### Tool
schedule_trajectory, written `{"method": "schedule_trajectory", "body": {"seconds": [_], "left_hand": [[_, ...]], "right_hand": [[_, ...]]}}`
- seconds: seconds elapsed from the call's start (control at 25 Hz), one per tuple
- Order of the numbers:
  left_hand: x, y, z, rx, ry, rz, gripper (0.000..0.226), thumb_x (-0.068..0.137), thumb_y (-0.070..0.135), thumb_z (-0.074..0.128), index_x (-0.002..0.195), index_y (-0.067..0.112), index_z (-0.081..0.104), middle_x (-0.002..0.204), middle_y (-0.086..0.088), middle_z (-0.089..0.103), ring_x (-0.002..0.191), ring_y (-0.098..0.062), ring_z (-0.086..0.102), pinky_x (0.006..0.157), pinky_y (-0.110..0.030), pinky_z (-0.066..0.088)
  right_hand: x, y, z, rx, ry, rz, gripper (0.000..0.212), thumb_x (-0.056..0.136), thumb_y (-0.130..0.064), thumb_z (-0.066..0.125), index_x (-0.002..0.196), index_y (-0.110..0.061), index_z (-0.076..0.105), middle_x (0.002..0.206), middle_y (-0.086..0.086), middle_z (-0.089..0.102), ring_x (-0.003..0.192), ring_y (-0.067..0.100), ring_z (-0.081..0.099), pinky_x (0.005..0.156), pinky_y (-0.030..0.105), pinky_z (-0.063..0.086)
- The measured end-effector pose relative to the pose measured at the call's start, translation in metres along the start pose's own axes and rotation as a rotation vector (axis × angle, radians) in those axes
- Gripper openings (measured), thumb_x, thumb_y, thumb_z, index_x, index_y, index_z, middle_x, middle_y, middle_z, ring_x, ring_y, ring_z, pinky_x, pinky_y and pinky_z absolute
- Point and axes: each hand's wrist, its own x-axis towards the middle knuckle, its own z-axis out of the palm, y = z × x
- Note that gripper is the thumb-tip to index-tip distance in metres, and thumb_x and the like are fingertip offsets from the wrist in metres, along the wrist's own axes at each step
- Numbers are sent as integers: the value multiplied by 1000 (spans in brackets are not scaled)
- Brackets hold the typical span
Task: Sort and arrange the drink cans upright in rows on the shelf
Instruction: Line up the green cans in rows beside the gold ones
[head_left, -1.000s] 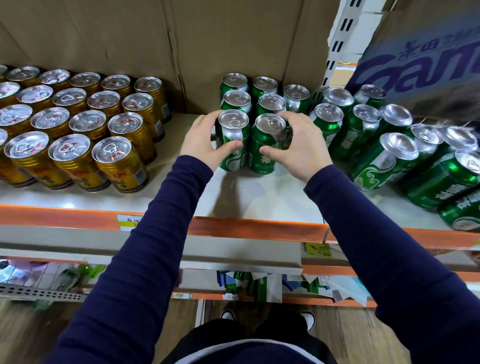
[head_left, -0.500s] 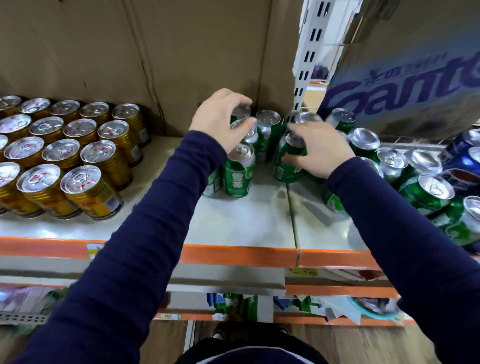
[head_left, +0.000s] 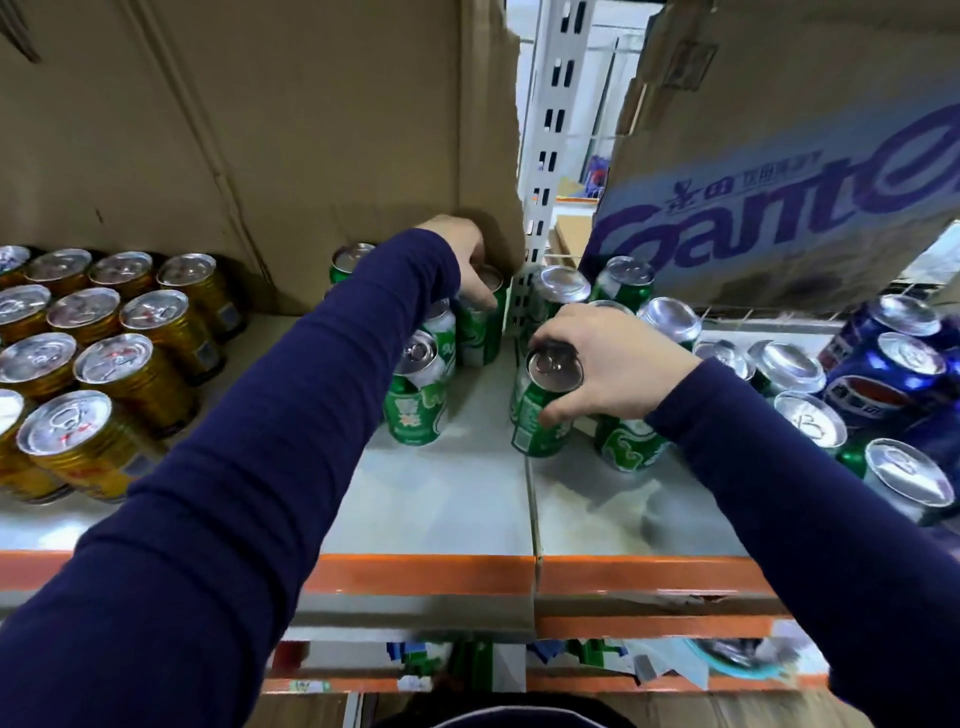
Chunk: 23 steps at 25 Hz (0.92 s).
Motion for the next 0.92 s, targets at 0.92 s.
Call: {"method": "schedule_trajectory", "body": {"seconds": [0.92], "left_hand": [[2, -2, 8, 67, 133, -196, 76, 58, 79, 61, 107, 20, 62, 108, -4, 62, 114, -30, 47, 102, -48, 24]], "right_hand": [[2, 6, 11, 127, 64, -6, 72, 57, -51, 82, 119, -24, 57, 109, -5, 52, 104, 15, 51, 92, 32, 42]]}}
